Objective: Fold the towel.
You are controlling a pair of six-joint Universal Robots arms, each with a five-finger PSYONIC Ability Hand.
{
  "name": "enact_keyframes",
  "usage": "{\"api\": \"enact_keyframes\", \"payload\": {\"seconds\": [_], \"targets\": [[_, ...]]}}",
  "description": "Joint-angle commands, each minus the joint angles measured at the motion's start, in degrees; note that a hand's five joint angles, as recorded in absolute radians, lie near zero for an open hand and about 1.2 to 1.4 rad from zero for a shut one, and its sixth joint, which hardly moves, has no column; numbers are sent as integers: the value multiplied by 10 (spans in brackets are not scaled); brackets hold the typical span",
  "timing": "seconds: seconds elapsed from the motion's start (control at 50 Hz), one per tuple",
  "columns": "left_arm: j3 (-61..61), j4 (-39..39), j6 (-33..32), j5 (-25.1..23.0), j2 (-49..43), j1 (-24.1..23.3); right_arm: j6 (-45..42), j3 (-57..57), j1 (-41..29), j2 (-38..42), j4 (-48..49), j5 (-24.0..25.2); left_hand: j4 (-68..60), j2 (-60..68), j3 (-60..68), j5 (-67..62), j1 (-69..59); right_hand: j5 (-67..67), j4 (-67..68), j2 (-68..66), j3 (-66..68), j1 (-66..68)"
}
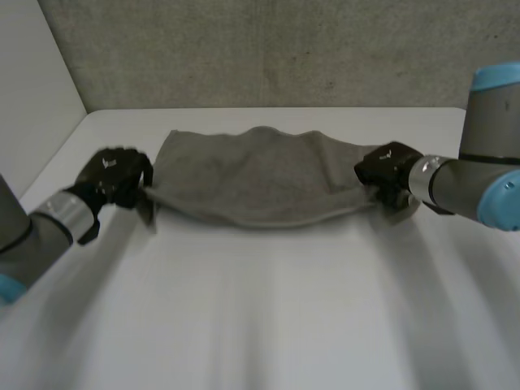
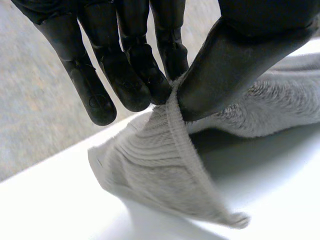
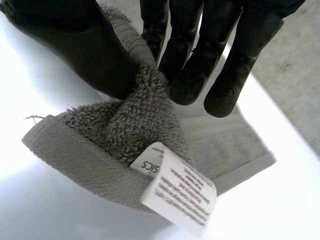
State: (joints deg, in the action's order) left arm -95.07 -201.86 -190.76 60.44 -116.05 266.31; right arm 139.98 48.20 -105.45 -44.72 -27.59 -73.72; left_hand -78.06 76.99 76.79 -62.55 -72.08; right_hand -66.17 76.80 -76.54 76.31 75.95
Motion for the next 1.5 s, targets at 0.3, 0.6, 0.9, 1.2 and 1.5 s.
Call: {"api": "enact_keyframes", "payload": {"seconds": [0.3, 0.6, 0.9, 1.2, 1.5], "targets": [[-96, -20, -41, 3, 111, 12, 2, 245, 60, -169, 75, 45, -19, 30, 32, -74, -79, -38, 32, -35, 37, 41], [-207, -18, -30, -59, 363, 82, -23, 334, 156, -351, -23, 165, -19, 30, 32, -74, -79, -38, 32, -35, 37, 41], [-81, -15, -22, -72, 140, 60, -95, 229, 137, -204, -28, 134, -19, 30, 32, -74, -79, -38, 32, -35, 37, 41], [227, 23, -25, 15, -151, -22, -13, 58, 68, -24, 62, 49, -19, 30, 32, -74, -79, -38, 32, -35, 37, 41], [439, 76, -29, 49, -317, -41, -5, -35, 31, 96, 97, -48, -19, 30, 32, -74, -79, -38, 32, -35, 37, 41]]}}
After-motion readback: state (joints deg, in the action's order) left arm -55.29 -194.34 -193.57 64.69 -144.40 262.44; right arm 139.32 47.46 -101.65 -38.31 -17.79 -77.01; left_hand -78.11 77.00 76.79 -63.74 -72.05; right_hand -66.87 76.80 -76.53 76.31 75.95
